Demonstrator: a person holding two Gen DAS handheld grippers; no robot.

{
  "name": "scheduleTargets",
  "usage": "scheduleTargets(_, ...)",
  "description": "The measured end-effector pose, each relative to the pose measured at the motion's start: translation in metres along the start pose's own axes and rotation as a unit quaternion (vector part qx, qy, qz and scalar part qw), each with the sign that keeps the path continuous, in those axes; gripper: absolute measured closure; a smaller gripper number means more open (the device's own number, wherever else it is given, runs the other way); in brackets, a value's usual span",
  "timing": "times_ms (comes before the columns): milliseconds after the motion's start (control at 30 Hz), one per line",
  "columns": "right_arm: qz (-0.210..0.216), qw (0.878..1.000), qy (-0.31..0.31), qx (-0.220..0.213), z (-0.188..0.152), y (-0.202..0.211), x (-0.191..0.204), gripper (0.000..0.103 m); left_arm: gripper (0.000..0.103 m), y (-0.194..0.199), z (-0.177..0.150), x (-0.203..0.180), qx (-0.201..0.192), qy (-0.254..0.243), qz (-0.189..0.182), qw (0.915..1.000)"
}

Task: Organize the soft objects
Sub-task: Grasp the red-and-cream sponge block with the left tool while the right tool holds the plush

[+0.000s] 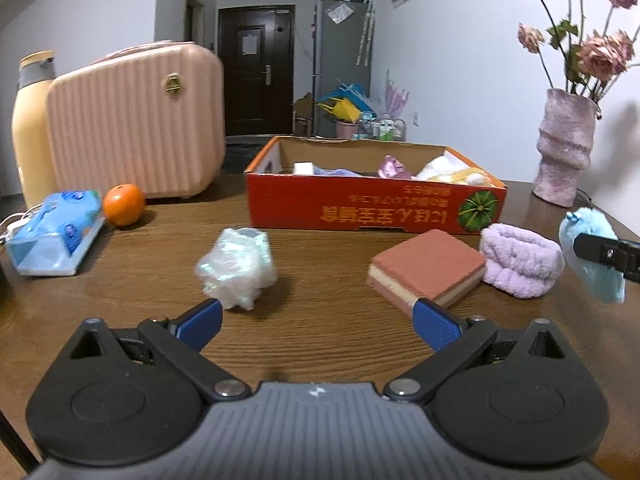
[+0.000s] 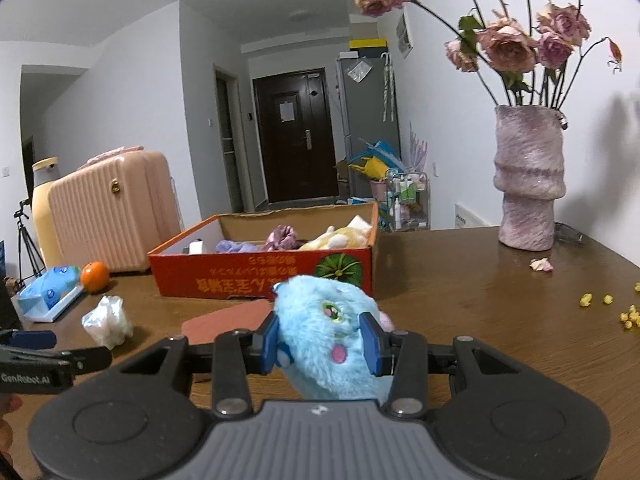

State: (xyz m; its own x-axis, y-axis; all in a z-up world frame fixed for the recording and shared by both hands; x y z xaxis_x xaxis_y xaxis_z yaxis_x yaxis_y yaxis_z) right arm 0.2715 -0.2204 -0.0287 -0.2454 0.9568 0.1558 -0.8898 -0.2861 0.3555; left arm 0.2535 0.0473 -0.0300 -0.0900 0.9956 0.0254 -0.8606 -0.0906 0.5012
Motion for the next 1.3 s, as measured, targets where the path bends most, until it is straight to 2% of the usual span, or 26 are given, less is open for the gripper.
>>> scheduleTargets(300,-0.020,1.000,-0.008,-0.008,0.003,0.002,-0.028,0.062,0.000,-0.020,0.008,-0.032,0.003,-0.016,-0.019,0.9997)
scheduleTargets(500,-0.033,0.999,-0.011,-0.008,0.003,0.001,-0.048,0.062,0.000,-0.040,0.012,-0.052,0.021,-0.025,-0.031,0.9990)
scheduleTargets(800,-0.047,0.999,-0.012,0.000,0.000,-0.007,-0.071,0.062,0.000,-0.065,0.015,-0.079,0.029,-0.068,-0.050,0.9960)
scheduleTargets(1300,-0.040,0.999,0.008,0.022,-0.003,-0.028,-0.079,0.062,0.000,-0.111,0.026,-0.104,0.037,-0.136,-0.065,0.9878)
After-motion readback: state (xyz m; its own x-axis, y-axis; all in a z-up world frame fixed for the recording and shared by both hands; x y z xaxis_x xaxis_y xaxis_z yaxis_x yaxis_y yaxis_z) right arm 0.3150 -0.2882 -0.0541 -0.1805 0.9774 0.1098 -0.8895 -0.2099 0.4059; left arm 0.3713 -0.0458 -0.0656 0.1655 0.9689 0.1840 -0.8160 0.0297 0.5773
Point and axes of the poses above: each gripper's, at about its wrist camera, not at the fingertips, and y roughly against the way its jaws point, x to its left, z to its top, the point moved 1 cm from there along -y, roughly the way its jaws point, and after that the axes turned 4 degrees about z, right-handed, at the moved point
